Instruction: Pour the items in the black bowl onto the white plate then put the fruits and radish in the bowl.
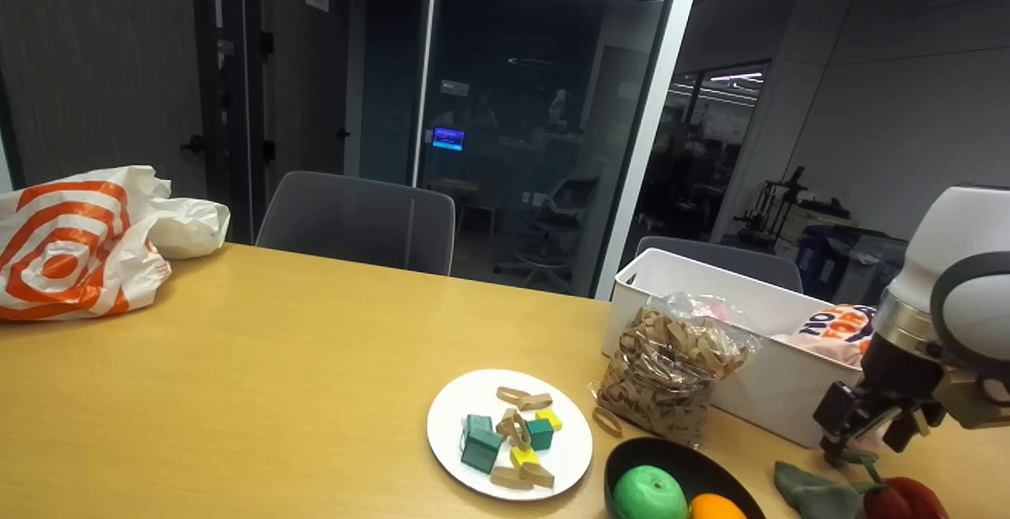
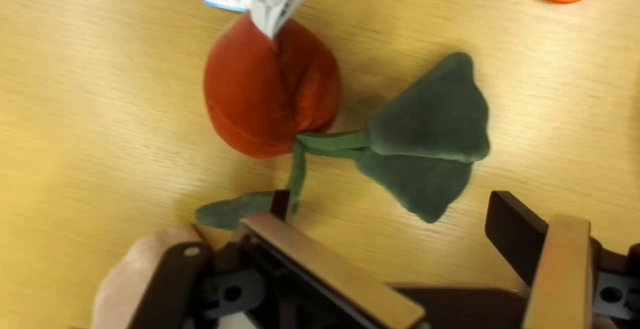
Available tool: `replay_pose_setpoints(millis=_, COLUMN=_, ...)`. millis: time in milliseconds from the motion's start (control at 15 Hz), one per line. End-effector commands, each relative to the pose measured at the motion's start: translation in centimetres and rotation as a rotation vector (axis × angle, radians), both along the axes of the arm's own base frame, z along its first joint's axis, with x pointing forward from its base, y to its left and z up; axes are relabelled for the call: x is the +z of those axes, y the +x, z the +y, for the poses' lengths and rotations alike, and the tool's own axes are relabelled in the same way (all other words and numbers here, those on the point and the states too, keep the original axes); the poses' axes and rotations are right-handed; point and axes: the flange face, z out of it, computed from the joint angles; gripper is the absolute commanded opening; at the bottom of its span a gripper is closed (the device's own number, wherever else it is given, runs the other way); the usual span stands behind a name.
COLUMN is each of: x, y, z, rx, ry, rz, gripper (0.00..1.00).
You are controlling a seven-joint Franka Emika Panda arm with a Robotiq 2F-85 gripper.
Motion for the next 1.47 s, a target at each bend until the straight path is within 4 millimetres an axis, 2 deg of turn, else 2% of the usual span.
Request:
replay_pose_setpoints(millis=0, x=-0.9, y=-0.2, z=-1.7, rx=-0.152, ry=-0.117, rz=-0.033, gripper=1.00)
replay_pose_setpoints(millis=267, x=-3.5, y=-0.5, z=-3.1, rx=-0.322, ry=-0.242, rz=0.019, gripper=1.00)
replay_pose_setpoints(millis=467, x=-5.6, y=-0.5, z=-3.5, rx=-0.382, ry=-0.246, rz=0.081, gripper=1.00)
replay_pose_setpoints(millis=533, x=-6.1, y=-0.5, z=-3.6, rx=-0.393, ry=-0.237, rz=0.092, gripper=0.75)
replay_pose_setpoints(millis=600, x=-6.5, y=-0.4, z=-3.7, rx=-0.402, ry=-0.223, rz=0.097, gripper=0.73)
replay_pose_setpoints(millis=800, x=-6.9, y=0.0, z=-3.9, rx=-0.429, ry=-0.209, rz=0.100, gripper=0.49)
replay_pose_setpoints(millis=933, x=-6.6, y=0.2, z=-4.0, rx=-0.445, ry=-0.209, rz=0.093, gripper=0.34)
replay_pose_setpoints(millis=1133, x=-4.4, y=0.1, z=-4.1, rx=-0.472, ry=-0.215, rz=0.042, gripper=0.13)
replay_pose_setpoints(millis=1267, x=-2.7, y=0.1, z=-4.0, rx=-0.481, ry=-0.216, rz=0.003, gripper=0.08)
replay_pose_setpoints(millis=1400, x=-0.5, y=-0.2, z=-3.4, rx=-0.460, ry=-0.202, rz=-0.046, gripper=0.09)
